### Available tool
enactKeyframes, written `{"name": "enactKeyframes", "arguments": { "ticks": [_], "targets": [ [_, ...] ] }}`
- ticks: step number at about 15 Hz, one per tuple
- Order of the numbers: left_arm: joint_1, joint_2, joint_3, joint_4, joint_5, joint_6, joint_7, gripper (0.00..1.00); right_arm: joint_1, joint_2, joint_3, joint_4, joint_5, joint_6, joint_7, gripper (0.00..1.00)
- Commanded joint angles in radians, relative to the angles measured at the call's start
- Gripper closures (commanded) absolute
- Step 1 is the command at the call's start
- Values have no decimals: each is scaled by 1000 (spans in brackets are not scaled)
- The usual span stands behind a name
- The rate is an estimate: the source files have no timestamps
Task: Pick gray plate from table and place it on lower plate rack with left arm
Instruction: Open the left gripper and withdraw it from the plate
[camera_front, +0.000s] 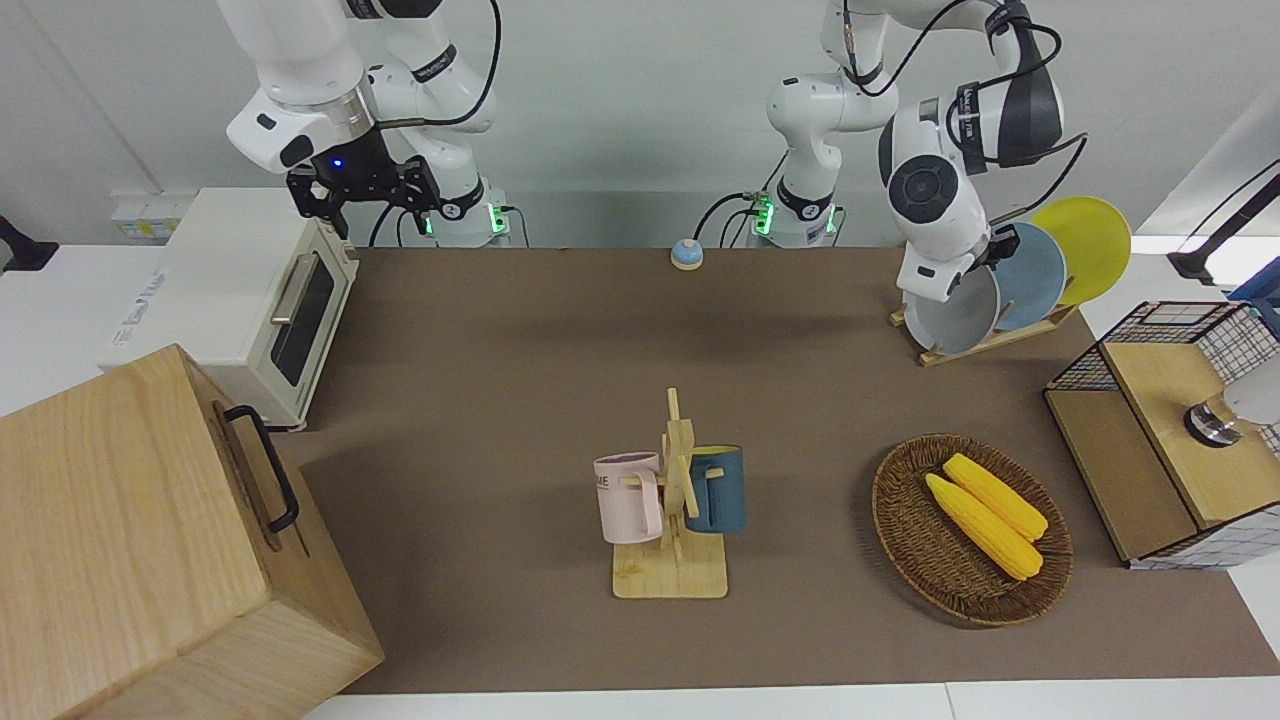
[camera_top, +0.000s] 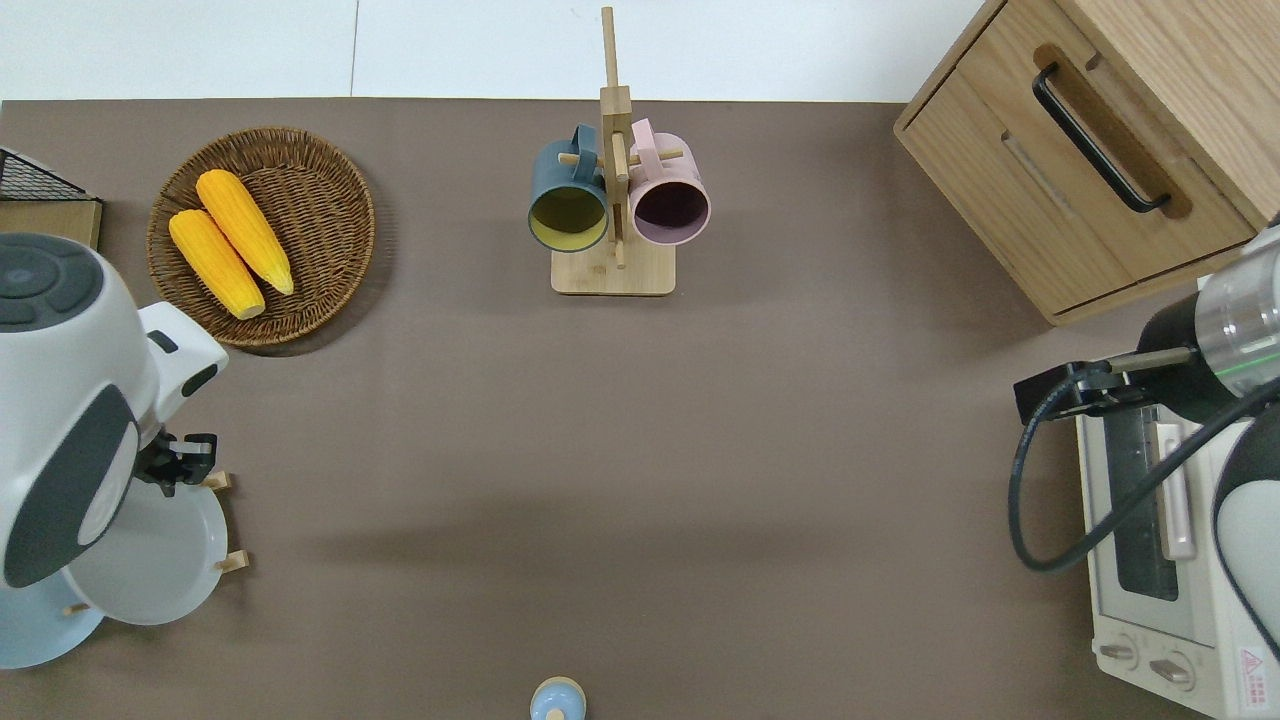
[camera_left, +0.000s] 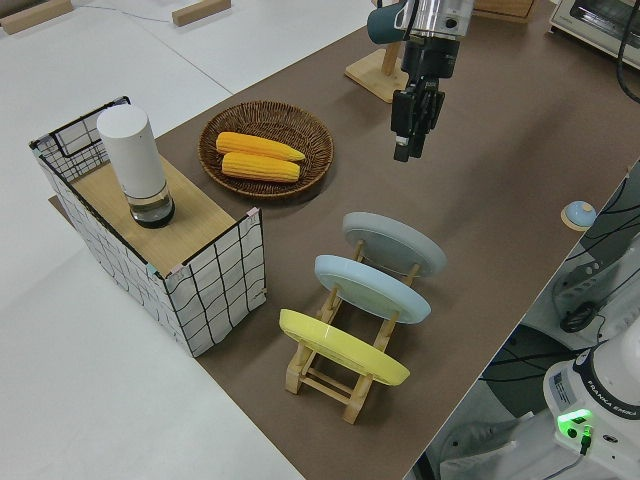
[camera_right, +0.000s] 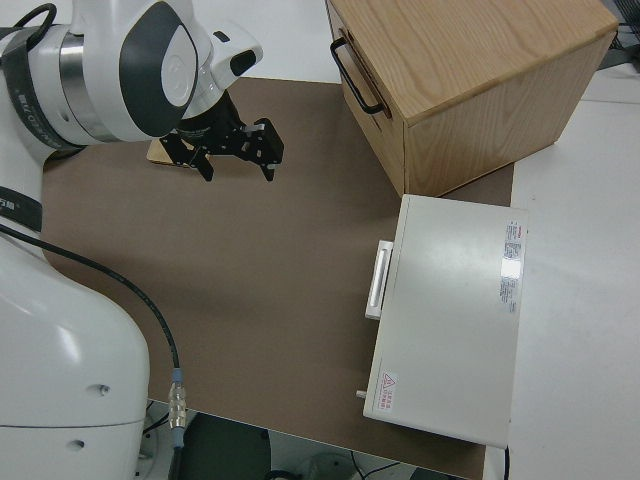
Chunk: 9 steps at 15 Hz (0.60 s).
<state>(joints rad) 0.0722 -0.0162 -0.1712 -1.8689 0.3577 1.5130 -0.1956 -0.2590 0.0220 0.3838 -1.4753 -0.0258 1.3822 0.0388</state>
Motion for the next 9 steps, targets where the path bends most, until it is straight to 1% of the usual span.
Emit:
{"name": "enactKeyframes", "arguments": {
  "ticks": [1, 5, 7, 9],
  "targets": [
    [17, 2, 12, 33, -181, 52, 48, 473, -23, -2, 21, 7, -6, -11, 12, 17],
    [32, -4, 29, 40, -345, 95, 70, 471, -23, -4, 21, 7, -6, -11, 12, 17],
    [34, -4, 30, 40, -391, 104, 105, 471, -23, -2, 21, 7, -6, -11, 12, 17],
    [32, -4, 38, 45, -404, 110, 111, 446, -23, -2, 21, 7, -6, -11, 12, 17]
  ]
}}
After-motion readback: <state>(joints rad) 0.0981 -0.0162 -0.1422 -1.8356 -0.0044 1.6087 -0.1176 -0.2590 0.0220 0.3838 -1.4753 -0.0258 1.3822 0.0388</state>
